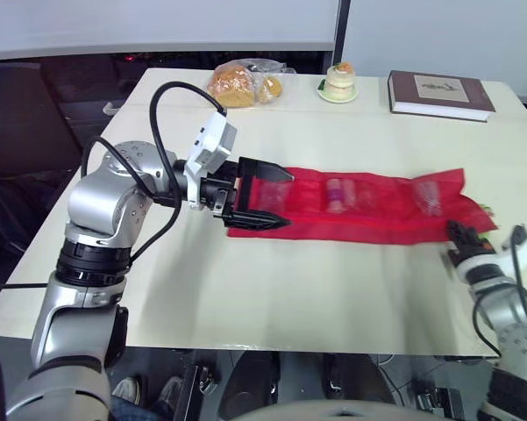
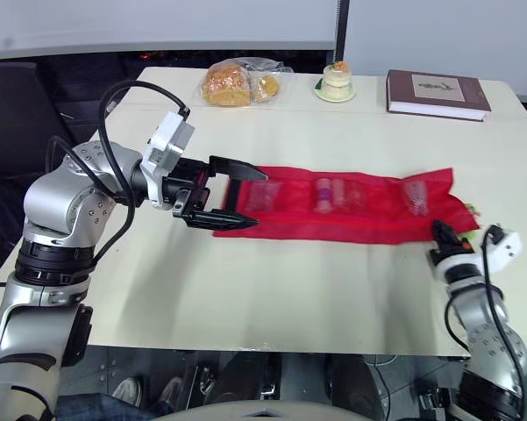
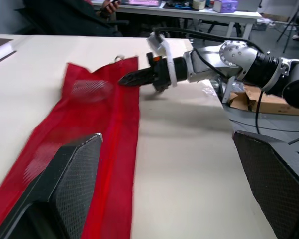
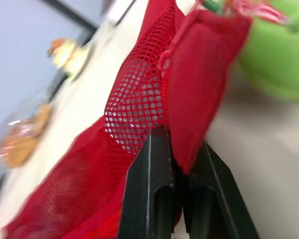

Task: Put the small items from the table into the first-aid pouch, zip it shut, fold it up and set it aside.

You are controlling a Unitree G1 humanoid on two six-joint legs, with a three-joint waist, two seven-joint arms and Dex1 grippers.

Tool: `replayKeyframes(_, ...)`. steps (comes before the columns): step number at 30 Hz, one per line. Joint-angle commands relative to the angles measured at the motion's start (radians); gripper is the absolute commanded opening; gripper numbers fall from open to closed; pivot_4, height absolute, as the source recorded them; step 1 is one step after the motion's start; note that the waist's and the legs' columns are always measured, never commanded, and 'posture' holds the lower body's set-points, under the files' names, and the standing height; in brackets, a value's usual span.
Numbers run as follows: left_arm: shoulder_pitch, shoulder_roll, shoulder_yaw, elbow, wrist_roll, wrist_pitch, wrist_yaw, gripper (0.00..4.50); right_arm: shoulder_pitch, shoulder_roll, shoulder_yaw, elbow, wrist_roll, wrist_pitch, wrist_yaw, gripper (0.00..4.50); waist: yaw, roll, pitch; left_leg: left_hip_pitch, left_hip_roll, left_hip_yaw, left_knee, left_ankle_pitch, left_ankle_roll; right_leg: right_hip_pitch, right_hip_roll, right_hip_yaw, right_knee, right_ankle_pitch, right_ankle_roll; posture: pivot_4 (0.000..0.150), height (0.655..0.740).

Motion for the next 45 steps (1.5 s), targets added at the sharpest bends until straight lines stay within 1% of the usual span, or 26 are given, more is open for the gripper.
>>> replayKeyframes(1, -0.005, 0.005, 0.012, -0.033, -0.021, -0.009, 0.004, 4.5, 0.073, -0.111, -0.082, -0.041, -0.057, -0.035, 0.084, 0.06, 0.003, 0.001, 0.0, 0.0, 0.0, 0.0, 0.0, 0.0, 0.0, 0.0, 0.0, 0.0, -0.001, 0.0, 0.0, 0.15, 0.7289)
replayKeyframes(5, -0.006, 0.001, 0.014, -0.038, -0.025, -0.005, 0.014, 4.5, 0.107, -0.239, -0.116, -0.048, -0.113, -0.065, 0.188, 0.06, -0.003, 0.002, 0.001, 0.0, 0.0, 0.003, 0.0, -0.001, 0.001, 0.0, 0.0, 0.002, -0.001, 0.0, 0.001, 0.15, 0.7289)
replayKeyframes(8, -0.006, 0.003, 0.01, -0.034, -0.024, -0.01, 0.013, 4.5, 0.135, -0.41, -0.042, -0.117, -0.289, -0.101, 0.305, 0.06, -0.013, 0.005, 0.002, 0.001, 0.0, 0.005, 0.001, 0.0, 0.001, 0.0, 0.001, 0.004, -0.001, -0.002, 0.003, 0.15, 0.7289)
replayKeyframes(10, -0.008, 0.006, 0.008, -0.03, -0.021, -0.013, 0.01, 4.5, 0.142, -0.534, 0.067, -0.196, -0.422, -0.136, 0.401, 0.06, -0.023, 0.006, 0.002, 0.002, 0.0, 0.006, 0.001, 0.0, 0.001, 0.0, 0.001, 0.005, 0.0, -0.002, 0.004, 0.15, 0.7289)
replayKeyframes(13, -0.011, 0.006, 0.006, -0.029, -0.02, -0.015, 0.011, 4.5, 0.096, -0.653, 0.25, -0.304, -0.527, -0.119, 0.487, 0.06, -0.028, 0.004, 0.002, 0.004, 0.003, 0.007, 0.001, -0.001, 0.001, 0.0, 0.006, 0.007, 0.001, -0.002, 0.005, 0.15, 0.7289)
replayKeyframes(15, -0.009, 0.005, 0.004, -0.031, -0.019, -0.017, 0.014, 4.5, 0.035, -0.683, 0.373, -0.345, -0.59, -0.092, 0.505, 0.06, -0.019, 0.003, 0.002, 0.003, 0.006, 0.005, 0.001, 0.0, 0.001, 0.0, 0.011, 0.01, 0.001, -0.003, 0.005, 0.15, 0.7289)
replayKeyframes(17, -0.007, 0.003, -0.002, -0.039, -0.016, -0.021, 0.018, 4.5, -0.049, -0.671, 0.508, -0.357, -0.665, -0.055, 0.501, 0.06, -0.015, 0.003, 0.002, 0.002, 0.006, 0.004, 0.001, 0.0, 0.0, -0.001, 0.013, 0.011, 0.001, -0.003, 0.004, 0.15, 0.7289)
replayKeyframes(18, -0.008, 0.003, -0.002, -0.046, -0.019, -0.017, 0.021, 4.5, -0.096, -0.686, 0.621, -0.342, -0.767, -0.077, 0.531, 0.06, -0.015, 0.002, 0.003, 0.001, 0.006, 0.004, 0.001, 0.0, 0.0, -0.001, 0.013, 0.011, 0.001, -0.002, 0.004, 0.15, 0.7289)
replayKeyframes(20, -0.009, 0.005, 0.0, -0.053, -0.026, -0.012, 0.024, 4.5, -0.161, -0.715, 0.786, -0.312, -0.929, -0.108, 0.581, 0.06, -0.019, 0.002, 0.003, 0.001, 0.006, 0.006, 0.002, 0.0, 0.0, -0.001, 0.013, 0.014, 0.0, -0.002, 0.003, 0.15, 0.7289)
replayKeyframes(21, -0.01, 0.008, 0.001, -0.053, -0.027, -0.011, 0.025, 4.5, -0.18, -0.741, 0.841, -0.293, -1.001, -0.128, 0.612, 0.06, -0.018, 0.001, 0.003, 0.001, 0.005, 0.007, 0.002, 0.0, 0.0, -0.001, 0.013, 0.016, -0.001, -0.004, 0.0, 0.15, 0.7289)
replayKeyframes(22, -0.008, 0.011, 0.001, -0.054, -0.027, -0.012, 0.027, 4.5, -0.193, -0.763, 0.875, -0.279, -1.053, -0.143, 0.637, 0.06, -0.017, 0.001, 0.003, 0.001, 0.005, 0.007, 0.002, -0.001, 0.001, -0.001, 0.012, 0.017, -0.001, -0.004, 0.0, 0.15, 0.7289)
replayKeyframes(24, -0.005, 0.014, 0.002, -0.056, -0.027, -0.011, 0.03, 4.5, -0.203, -0.772, 0.891, -0.259, -1.102, -0.167, 0.662, 0.06, -0.013, 0.001, 0.003, 0.0, 0.003, 0.007, 0.003, -0.001, 0.001, -0.001, 0.012, 0.018, -0.001, -0.004, 0.0, 0.15, 0.7289)
replayKeyframes(25, -0.002, 0.016, 0.003, -0.058, -0.028, -0.01, 0.032, 4.5, -0.204, -0.773, 0.881, -0.262, -1.108, -0.168, 0.674, 0.66, -0.011, 0.001, 0.003, 0.0, 0.003, 0.007, 0.003, -0.001, 0.001, -0.001, 0.012, 0.018, -0.002, -0.004, 0.0, 0.15, 0.7289)
replayKeyframes(26, 0.001, 0.018, 0.004, -0.059, -0.028, -0.01, 0.034, 4.5, -0.203, -0.765, 0.861, -0.27, -1.1, -0.165, 0.685, 0.98, -0.012, 0.001, 0.003, 0.0, 0.003, 0.008, 0.004, -0.001, 0.002, -0.001, 0.012, 0.018, -0.002, -0.004, 0.0, 0.15, 0.7289)
replayKeyframes(28, 0.014, 0.024, 0.015, -0.066, -0.036, 0.005, 0.05, 4.5, -0.193, -0.735, 0.785, -0.315, -1.036, -0.13, 0.705, 2.02, -0.012, 0.0, 0.004, 0.0, 0.003, 0.008, 0.004, -0.001, 0.002, -0.001, 0.012, 0.019, -0.002, -0.001, 0.002, 0.15, 0.7289)
replayKeyframes(29, 0.02, 0.027, 0.02, -0.069, -0.042, 0.013, 0.056, 4.5, -0.187, -0.725, 0.756, -0.333, -1.013, -0.12, 0.716, 2.39, -0.013, 0.0, 0.004, 0.0, 0.003, 0.008, 0.004, -0.001, 0.002, -0.001, 0.012, 0.019, -0.002, -0.001, 0.002, 0.15, 0.7289)
replayKeyframes(30, 0.031, 0.034, 0.027, -0.072, -0.047, 0.021, 0.063, 4.5, -0.173, -0.714, 0.717, -0.356, -0.979, -0.101, 0.728, 2.99, -0.014, 0.0, 0.004, 0.0, 0.003, 0.008, 0.004, -0.001, 0.002, -0.001, 0.012, 0.019, -0.002, -0.001, 0.001, 0.15, 0.7289)
replayKeyframes(31, 0.041, 0.04, 0.033, -0.072, -0.05, 0.028, 0.067, 4.5, -0.156, -0.709, 0.68, -0.376, -0.948, -0.084, 0.745, 3.39, -0.014, 0.0, 0.004, 0.0, 0.003, 0.007, 0.004, -0.001, 0.002, -0.001, 0.012, 0.018, -0.002, -0.001, 0.001, 0.15, 0.7289)
replayKeyframes(32, 0.055, 0.047, 0.039, -0.07, -0.052, 0.034, 0.07, 4.5, -0.136, -0.71, 0.638, -0.399, -0.912, -0.069, 0.767, 3.99, -0.014, 0.0, 0.004, 0.0, 0.004, 0.007, 0.004, -0.001, 0.002, -0.001, 0.012, 0.018, -0.001, 0.0, 0.001, 0.15, 0.7289)
replayKeyframes(33, 0.07, 0.054, 0.043, -0.067, -0.054, 0.041, 0.073, 4.5, -0.114, -0.714, 0.599, -0.42, -0.878, -0.059, 0.793, 4.25, -0.014, -0.001, 0.004, 0.0, 0.004, 0.007, 0.004, -0.001, 0.002, -0.001, 0.012, 0.018, -0.001, 0.0, 0.001, 0.15, 0.7289)
replayKeyframes(34, 0.087, 0.059, 0.045, -0.062, -0.053, 0.047, 0.073, 4.5, -0.093, -0.717, 0.554, -0.439, -0.839, -0.048, 0.819, 4.39, -0.013, -0.001, 0.004, 0.0, 0.004, 0.007, 0.004, -0.001, 0.002, -0.001, 0.012, 0.017, -0.001, 0.0, 0.001, 0.15, 0.7289)
replayKeyframes(38, 0.163, 0.057, 0.054, -0.046, -0.073, 0.096, 0.104, 4.5, -0.03, -0.697, 0.382, -0.484, -0.683, -0.037, 0.905, 4.39, -0.013, -0.001, 0.004, 0.001, 0.005, 0.007, 0.004, -0.001, 0.002, -0.001, 0.012, 0.018, -0.001, 0.0, 0.001, 0.15, 0.7289)
replayKeyframes(41, 0.237, 0.0, 0.051, -0.035, -0.083, 0.139, 0.194, 4.5, -0.002, -0.674, 0.268, -0.502, -0.561, -0.039, 0.961, 4.39, -0.013, -0.003, 0.005, 0.001, 0.005, 0.007, 0.004, -0.001, 0.002, 0.0, 0.012, 0.018, -0.001, -0.001, 0.002, 0.15, 0.7289)
replayKeyframes(45, 0.312, -0.087, 0.093, -0.003, -0.118, 0.236, 0.332, 4.5, -0.027, -0.647, 0.164, -0.512, -0.367, -0.01, 0.994, 4.39, -0.012, -0.003, 0.005, 0.002, 0.005, 0.007, 0.004, -0.001, 0.002, 0.001, 0.011, 0.018, 0.0, 0.0, 0.001, 0.15, 0.7289)
